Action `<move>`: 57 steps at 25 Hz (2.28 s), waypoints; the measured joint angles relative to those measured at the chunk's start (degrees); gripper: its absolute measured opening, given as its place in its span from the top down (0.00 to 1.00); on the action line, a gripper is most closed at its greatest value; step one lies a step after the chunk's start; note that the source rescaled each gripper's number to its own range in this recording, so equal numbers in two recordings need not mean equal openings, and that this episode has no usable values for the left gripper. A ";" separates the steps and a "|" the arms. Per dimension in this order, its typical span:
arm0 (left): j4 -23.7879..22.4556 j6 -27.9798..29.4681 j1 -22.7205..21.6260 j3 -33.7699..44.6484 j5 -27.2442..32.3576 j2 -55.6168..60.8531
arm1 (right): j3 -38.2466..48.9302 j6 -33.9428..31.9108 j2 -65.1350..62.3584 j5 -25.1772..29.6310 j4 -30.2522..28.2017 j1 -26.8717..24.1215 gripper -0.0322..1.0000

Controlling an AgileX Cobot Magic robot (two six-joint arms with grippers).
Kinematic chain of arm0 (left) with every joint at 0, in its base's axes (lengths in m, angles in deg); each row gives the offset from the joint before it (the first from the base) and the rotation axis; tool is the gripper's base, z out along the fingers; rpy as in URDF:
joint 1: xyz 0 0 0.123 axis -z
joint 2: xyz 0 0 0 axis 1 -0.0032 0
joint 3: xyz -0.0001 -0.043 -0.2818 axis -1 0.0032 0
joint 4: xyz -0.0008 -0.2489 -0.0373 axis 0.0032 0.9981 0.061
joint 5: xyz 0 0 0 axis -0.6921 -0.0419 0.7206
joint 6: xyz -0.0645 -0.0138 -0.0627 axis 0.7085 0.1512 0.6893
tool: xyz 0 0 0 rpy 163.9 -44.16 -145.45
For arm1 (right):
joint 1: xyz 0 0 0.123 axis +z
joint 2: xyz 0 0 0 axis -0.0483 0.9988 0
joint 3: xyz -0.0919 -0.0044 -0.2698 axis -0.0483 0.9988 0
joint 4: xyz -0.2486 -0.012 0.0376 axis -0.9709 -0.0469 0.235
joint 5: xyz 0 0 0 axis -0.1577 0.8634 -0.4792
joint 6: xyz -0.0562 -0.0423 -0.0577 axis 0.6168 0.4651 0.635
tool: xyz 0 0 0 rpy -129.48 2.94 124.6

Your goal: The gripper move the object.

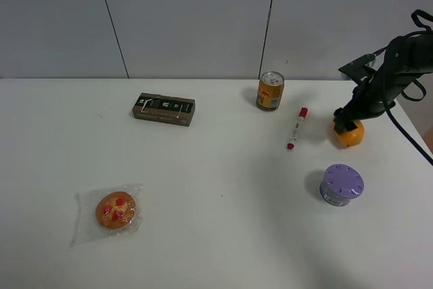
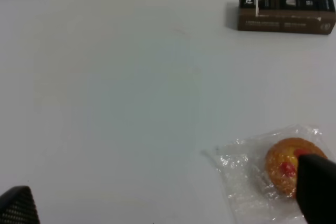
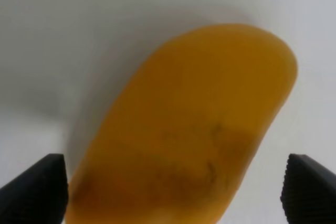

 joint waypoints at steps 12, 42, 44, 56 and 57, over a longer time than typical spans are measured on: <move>0.00 0.00 0.00 0.00 0.00 0.00 | 0.00 -1.77 -14.03 5.25 7.00 0.00 0.51; 0.00 0.00 0.00 0.00 0.00 0.00 | 11.63 -17.40 -90.55 33.77 18.86 0.00 0.97; 0.00 0.00 0.00 0.00 0.00 0.00 | 18.17 -17.53 -96.46 33.26 18.60 0.00 0.97; 0.00 0.00 0.00 0.00 0.00 0.00 | 44.03 -23.86 -108.59 25.78 13.78 2.50 0.97; 0.00 0.00 0.00 0.00 0.00 0.00 | 44.25 -24.39 -109.23 25.71 13.19 2.64 0.97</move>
